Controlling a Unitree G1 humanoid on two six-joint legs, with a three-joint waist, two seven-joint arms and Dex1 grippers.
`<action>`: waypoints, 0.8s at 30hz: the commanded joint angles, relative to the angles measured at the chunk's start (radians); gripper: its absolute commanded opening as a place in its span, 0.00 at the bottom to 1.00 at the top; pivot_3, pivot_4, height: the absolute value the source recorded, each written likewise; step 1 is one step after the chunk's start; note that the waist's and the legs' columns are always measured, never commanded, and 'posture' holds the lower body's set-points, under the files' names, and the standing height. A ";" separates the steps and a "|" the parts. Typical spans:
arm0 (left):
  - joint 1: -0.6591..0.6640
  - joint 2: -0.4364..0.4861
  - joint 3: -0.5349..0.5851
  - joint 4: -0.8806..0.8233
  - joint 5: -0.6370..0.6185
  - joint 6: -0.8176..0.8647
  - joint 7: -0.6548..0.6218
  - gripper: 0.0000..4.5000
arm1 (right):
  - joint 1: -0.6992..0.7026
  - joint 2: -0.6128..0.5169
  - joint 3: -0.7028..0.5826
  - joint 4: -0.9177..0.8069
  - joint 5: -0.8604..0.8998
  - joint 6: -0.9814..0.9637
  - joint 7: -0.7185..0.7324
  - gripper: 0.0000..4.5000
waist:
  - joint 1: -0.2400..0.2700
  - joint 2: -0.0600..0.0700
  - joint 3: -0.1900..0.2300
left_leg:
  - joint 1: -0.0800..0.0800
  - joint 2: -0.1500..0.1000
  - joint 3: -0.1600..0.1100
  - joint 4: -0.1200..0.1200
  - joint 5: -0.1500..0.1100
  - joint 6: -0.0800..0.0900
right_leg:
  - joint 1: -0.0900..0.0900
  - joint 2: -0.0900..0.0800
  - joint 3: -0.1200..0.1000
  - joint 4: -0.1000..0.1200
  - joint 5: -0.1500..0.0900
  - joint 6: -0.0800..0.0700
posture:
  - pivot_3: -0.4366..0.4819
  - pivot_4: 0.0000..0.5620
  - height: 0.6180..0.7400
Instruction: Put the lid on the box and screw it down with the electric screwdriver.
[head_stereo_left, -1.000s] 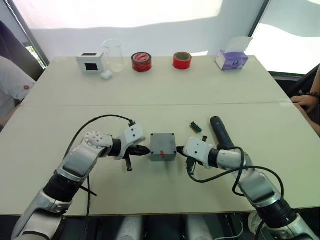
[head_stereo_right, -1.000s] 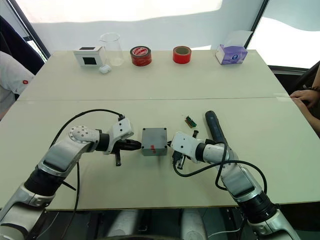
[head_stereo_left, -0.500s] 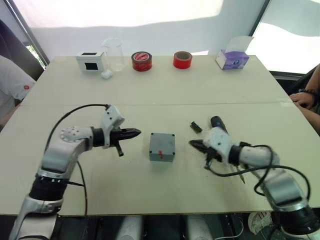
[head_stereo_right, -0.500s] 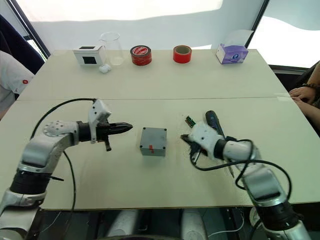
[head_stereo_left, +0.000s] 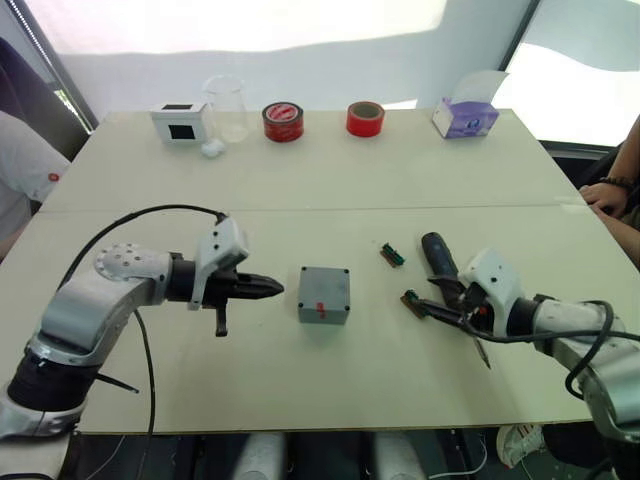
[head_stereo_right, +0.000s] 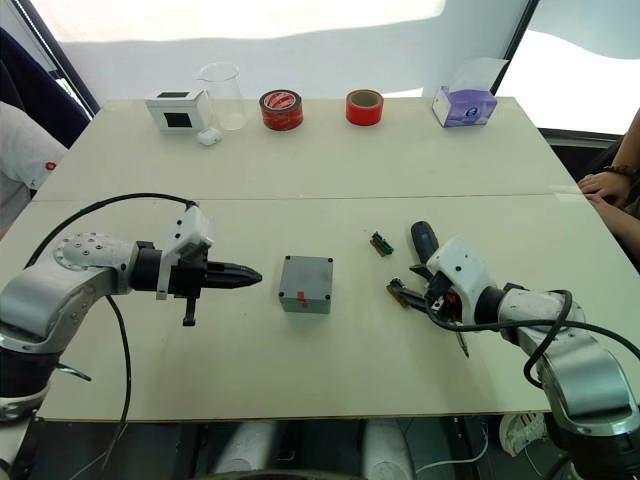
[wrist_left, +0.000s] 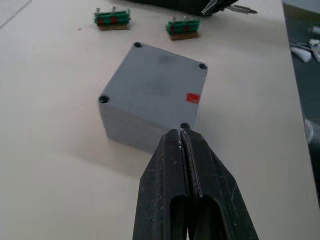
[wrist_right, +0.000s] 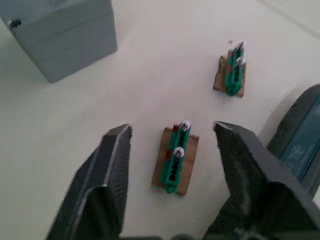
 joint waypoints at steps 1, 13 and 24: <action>-0.007 0.012 -0.011 -0.044 -0.005 -0.026 -0.010 0.00 | 0.023 -0.019 -0.019 -0.065 0.029 0.042 -0.023 0.84 | -0.001 0.000 0.000 | 0.000 0.000 0.000 0.000 0.000 0.000 | 0.000 0.000 0.000 0.000 0.000 0.000 | 0.48 0.27 1.00; 0.000 0.016 -0.023 -0.073 -0.010 -0.032 0.004 0.00 | 0.012 0.002 0.011 -0.031 0.025 0.047 -0.102 0.47 | 0.000 0.000 0.000 | 0.000 0.000 0.000 0.000 0.000 0.000 | 0.000 0.000 0.000 -0.001 0.000 0.000 | 0.48 0.27 1.00; 0.004 0.013 -0.026 -0.087 -0.011 -0.025 0.026 0.00 | -0.013 0.006 0.048 0.013 0.022 0.020 -0.127 0.47 | -0.001 0.000 0.000 | 0.000 0.000 0.000 0.000 0.000 0.000 | 0.000 0.001 0.000 -0.001 0.000 0.000 | 0.48 0.27 1.00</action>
